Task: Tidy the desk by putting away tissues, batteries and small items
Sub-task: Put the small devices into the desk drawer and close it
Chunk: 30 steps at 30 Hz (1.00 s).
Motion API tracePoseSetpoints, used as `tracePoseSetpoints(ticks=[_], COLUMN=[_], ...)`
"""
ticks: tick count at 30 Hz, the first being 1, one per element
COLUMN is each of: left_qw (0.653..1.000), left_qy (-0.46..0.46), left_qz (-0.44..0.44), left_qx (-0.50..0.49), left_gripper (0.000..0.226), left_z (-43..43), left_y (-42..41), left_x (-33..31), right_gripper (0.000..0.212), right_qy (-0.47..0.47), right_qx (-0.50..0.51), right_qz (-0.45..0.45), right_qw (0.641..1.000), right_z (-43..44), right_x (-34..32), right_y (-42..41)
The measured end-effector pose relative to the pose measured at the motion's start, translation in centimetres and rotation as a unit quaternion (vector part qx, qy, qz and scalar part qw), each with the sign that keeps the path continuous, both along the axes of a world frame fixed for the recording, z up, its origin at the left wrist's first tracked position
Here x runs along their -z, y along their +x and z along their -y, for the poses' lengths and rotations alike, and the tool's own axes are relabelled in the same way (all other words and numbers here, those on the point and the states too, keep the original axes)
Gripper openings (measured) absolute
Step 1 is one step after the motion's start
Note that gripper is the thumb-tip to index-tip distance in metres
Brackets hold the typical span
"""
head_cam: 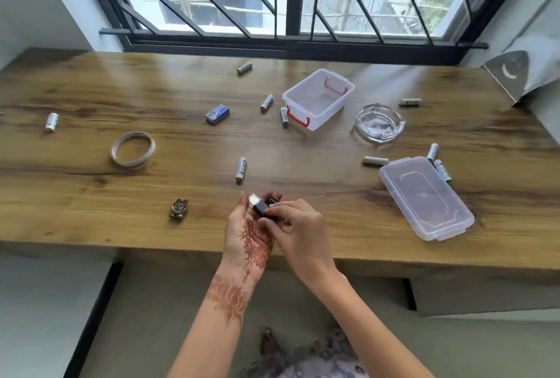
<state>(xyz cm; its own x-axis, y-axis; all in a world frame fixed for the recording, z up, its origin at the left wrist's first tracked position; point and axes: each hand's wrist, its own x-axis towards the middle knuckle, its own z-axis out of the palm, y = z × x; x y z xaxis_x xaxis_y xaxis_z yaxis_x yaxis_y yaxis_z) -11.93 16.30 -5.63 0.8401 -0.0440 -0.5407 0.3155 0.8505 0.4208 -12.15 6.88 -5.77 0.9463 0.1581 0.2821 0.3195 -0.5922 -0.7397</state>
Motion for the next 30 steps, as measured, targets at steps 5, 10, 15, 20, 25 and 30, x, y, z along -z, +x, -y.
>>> tracePoseSetpoints(ticks=[5, 10, 15, 20, 25, 30], left_qw=[1.000, 1.000, 1.000, 0.999, 0.998, 0.998], left_qy=[0.010, 0.020, 0.026, 0.006, 0.016, 0.019], left_qz=[0.009, 0.011, -0.006, -0.027, -0.058, -0.061], left_qx=[0.017, 0.006, -0.005, -0.033, -0.026, -0.029], left_gripper=[0.045, 0.043, 0.040, 0.044, 0.041, 0.041], left_z=[0.3, 1.3, 2.2, 3.4, 3.9, 4.4], left_y=[-0.7, -2.0, -4.4, -8.0, -10.6, -12.8], left_x=[0.5, 0.4, 0.9, 1.4, 1.7, 2.0], right_gripper=[0.016, 0.025, 0.027, 0.039, 0.071, 0.089], right_qy=[0.056, 0.249, 0.501, 0.633, 0.688, 0.745], right_qx=[0.056, 0.179, 0.315, 0.345, 0.361, 0.350], right_qz=[-0.038, -0.177, -0.421, -0.500, -0.451, -0.394], right_qw=[0.996, 0.935, 0.687, 0.480, 0.439, 0.409], right_z=[1.2, 4.0, 7.6, 10.6, 11.9, 13.3], right_x=[0.1, 0.8, 4.5, 9.4, 11.7, 14.1], right_y=[-1.1, -3.9, -6.7, -8.7, -6.2, -4.6])
